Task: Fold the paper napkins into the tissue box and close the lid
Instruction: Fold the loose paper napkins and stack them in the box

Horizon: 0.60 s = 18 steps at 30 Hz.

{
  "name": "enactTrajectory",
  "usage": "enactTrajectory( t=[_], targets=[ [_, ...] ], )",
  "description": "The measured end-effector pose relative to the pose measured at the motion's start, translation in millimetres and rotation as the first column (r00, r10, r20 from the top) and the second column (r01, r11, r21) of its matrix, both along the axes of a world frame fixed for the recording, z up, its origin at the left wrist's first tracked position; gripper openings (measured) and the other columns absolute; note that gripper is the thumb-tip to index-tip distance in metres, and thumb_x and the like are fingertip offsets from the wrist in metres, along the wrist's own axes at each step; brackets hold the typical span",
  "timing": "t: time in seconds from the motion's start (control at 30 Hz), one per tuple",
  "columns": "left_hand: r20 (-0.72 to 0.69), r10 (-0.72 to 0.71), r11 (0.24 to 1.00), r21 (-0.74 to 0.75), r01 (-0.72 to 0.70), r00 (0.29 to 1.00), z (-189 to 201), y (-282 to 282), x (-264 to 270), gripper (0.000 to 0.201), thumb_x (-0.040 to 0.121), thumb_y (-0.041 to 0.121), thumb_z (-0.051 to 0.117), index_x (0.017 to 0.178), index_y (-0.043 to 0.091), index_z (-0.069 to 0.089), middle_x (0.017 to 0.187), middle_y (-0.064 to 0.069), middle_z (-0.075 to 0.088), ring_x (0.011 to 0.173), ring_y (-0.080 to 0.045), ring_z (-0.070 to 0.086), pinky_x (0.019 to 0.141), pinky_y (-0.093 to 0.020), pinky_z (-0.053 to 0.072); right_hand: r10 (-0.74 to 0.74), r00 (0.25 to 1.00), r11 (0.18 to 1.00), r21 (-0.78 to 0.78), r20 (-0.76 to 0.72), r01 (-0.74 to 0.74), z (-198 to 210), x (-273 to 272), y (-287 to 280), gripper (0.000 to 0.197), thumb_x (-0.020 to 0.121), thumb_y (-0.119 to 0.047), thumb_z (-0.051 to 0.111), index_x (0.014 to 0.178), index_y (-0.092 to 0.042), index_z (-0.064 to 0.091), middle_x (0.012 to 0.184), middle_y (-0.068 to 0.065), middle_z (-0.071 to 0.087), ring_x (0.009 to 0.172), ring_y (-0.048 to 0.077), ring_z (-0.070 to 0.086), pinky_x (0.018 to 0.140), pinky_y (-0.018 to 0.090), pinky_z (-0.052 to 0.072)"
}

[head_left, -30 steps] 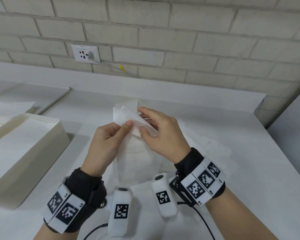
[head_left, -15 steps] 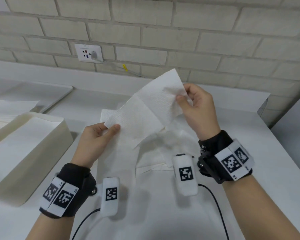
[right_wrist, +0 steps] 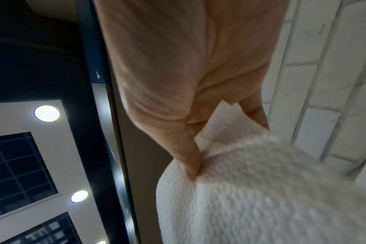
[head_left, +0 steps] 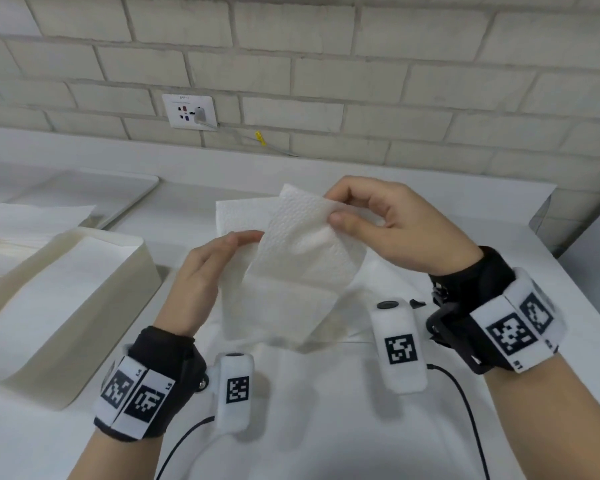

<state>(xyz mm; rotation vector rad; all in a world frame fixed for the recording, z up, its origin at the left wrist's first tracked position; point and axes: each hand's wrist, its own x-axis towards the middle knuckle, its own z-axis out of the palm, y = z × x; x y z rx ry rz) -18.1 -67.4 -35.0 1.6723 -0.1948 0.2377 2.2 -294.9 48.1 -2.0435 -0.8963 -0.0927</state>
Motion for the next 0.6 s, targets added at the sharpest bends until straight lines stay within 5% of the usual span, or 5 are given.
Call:
enactTrajectory(
  t=[0.1, 0.27, 0.4, 0.5, 0.6],
  targets=[
    [0.034, -0.08, 0.995, -0.051, 0.082, 0.996, 4, -6, -5, 0.05, 0.066, 0.084, 0.05, 0.09, 0.047, 0.074, 0.105, 0.017, 0.071, 0.108, -0.004, 0.062, 0.097, -0.027, 0.043, -0.047, 0.998, 0.999, -0.011, 0.043, 0.048, -3, 7, 11, 0.006, 0.09, -0.012, 0.057, 0.087, -0.012, 0.062, 0.088, -0.007, 0.064, 0.09, 0.005, 0.058, 0.088, 0.019, 0.041],
    [0.064, -0.074, 0.997, -0.027, 0.076, 0.995, 11, -28, -15, 0.019, 0.082, 0.038, 0.068, 0.076, 0.02, 0.071, 0.073, 0.008, 0.072, 0.068, -0.005, 0.067, 0.059, -0.016, 0.05, -0.141, 0.988, 0.99, 0.015, 0.066, 0.14, -20, 21, 38, 0.021, 0.087, -0.009, 0.061, 0.075, -0.023, 0.05, 0.109, 0.002, 0.062, 0.105, 0.013, 0.054, 0.09, 0.01, 0.033],
    [-0.017, 0.065, 0.996, -0.066, -0.066, 0.998, 6, -33, -13, 0.017, 0.09, 0.019, 0.058, 0.078, 0.011, 0.067, 0.068, 0.009, 0.071, 0.062, -0.006, 0.067, 0.056, -0.016, 0.05, -0.28, 0.96, 0.954, 0.11, -0.018, 0.28, -35, 26, 50, 0.021, 0.087, -0.019, 0.063, 0.104, -0.014, 0.052, 0.118, 0.0, 0.052, 0.114, 0.012, 0.046, 0.088, 0.002, 0.027],
    [-0.041, 0.131, 0.972, -0.192, -0.136, 0.991, 2, -27, -10, 0.011, 0.09, 0.017, 0.059, 0.085, 0.013, 0.068, 0.078, 0.007, 0.074, 0.073, -0.01, 0.07, 0.063, -0.02, 0.054, -0.304, 0.9, 0.924, 0.134, -0.312, 0.359, -50, 23, 52, 0.045, 0.089, -0.032, 0.059, 0.124, -0.013, 0.039, 0.125, 0.001, 0.048, 0.108, 0.01, 0.05, 0.09, 0.013, 0.04],
    [-0.055, 0.156, 0.943, -0.287, -0.166, 0.986, -3, -23, -4, 0.008, 0.092, 0.012, 0.057, 0.097, 0.01, 0.064, 0.083, 0.007, 0.074, 0.077, -0.009, 0.07, 0.061, -0.018, 0.052, -0.158, 0.844, 0.982, 0.005, -0.513, 0.187, -69, 15, 53, 0.047, 0.092, -0.037, 0.052, 0.129, -0.016, 0.034, 0.125, -0.002, 0.054, 0.111, 0.012, 0.055, 0.099, 0.035, 0.045]
  ],
)
